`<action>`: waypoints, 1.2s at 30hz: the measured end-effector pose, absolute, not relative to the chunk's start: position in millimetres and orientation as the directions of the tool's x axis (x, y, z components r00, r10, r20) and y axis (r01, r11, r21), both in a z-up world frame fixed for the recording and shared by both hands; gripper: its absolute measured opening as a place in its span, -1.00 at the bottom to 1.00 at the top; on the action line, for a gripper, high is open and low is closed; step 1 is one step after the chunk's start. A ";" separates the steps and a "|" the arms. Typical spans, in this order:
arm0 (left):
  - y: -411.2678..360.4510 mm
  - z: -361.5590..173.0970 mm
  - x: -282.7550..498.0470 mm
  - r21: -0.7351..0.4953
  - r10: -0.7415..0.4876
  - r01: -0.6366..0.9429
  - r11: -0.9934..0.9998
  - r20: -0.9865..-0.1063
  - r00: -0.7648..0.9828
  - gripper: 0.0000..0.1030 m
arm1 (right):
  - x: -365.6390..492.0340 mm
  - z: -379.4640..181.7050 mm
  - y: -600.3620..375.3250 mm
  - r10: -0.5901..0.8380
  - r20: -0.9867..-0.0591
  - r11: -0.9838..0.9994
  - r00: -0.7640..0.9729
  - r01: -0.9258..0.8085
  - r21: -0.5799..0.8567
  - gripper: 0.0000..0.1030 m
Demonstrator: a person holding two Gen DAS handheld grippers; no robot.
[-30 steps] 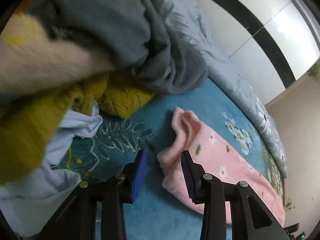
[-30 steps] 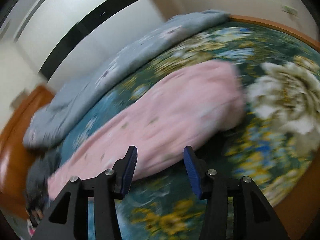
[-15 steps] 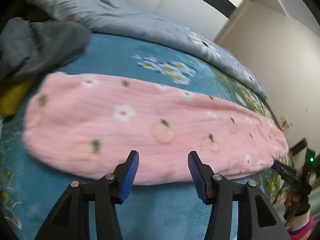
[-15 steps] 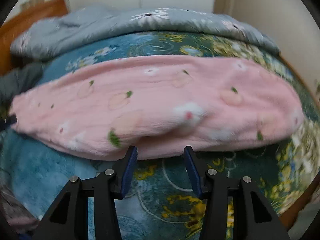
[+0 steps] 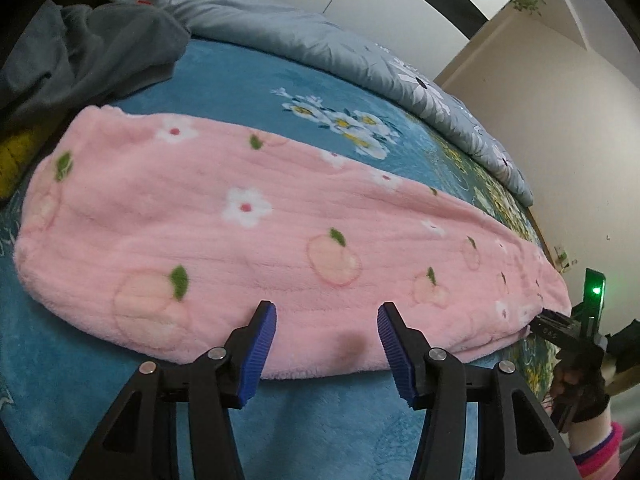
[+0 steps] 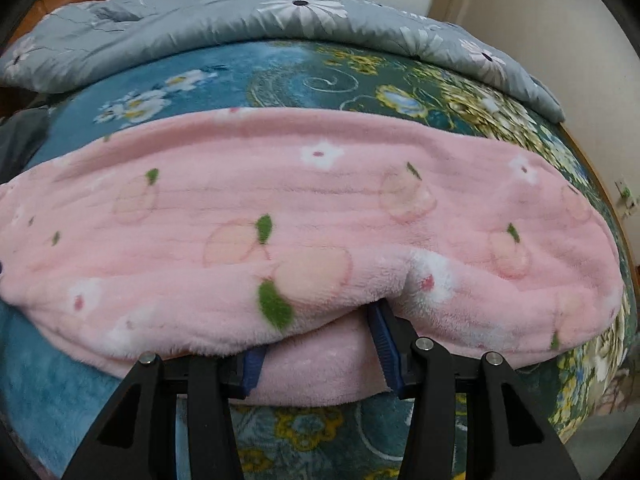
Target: Fold clothes
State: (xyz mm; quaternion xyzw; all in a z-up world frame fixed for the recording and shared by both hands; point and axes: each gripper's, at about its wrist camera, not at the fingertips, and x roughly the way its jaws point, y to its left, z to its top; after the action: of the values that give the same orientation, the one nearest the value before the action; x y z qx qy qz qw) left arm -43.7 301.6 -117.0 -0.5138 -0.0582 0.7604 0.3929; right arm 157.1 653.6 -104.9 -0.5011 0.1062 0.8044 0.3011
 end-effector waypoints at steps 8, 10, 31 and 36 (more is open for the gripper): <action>293.8 -124.2 -49.0 -0.539 0.684 -0.511 -0.669 -0.716 -0.140 0.11 | 188.0 -90.3 647.5 0.417 -0.844 -0.742 -0.337 -0.663 -0.102 -0.83; 292.1 -124.4 -49.1 -0.543 0.686 -0.509 -0.668 -0.714 -0.140 0.11 | 202.0 -78.5 639.5 0.416 -0.834 -0.751 -0.364 -0.654 -0.089 -0.84; 169.6 -103.1 -73.4 -0.509 0.588 -0.295 -0.808 -0.692 -0.418 0.16 | 268.2 -93.8 608.4 0.298 -0.850 -0.793 -0.434 -0.608 0.032 -0.91; 165.1 -118.1 -86.0 -0.540 0.597 -0.256 -0.802 -0.695 -0.400 0.16 | 275.5 -89.5 612.2 0.295 -0.827 -0.772 -0.479 -0.629 0.089 -0.83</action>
State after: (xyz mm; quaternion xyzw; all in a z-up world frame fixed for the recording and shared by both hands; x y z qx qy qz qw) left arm -86.0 165.1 -118.1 -0.4815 -0.1768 0.8179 0.2607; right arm 275.5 612.2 -89.5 -0.4297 0.1943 0.8376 0.2758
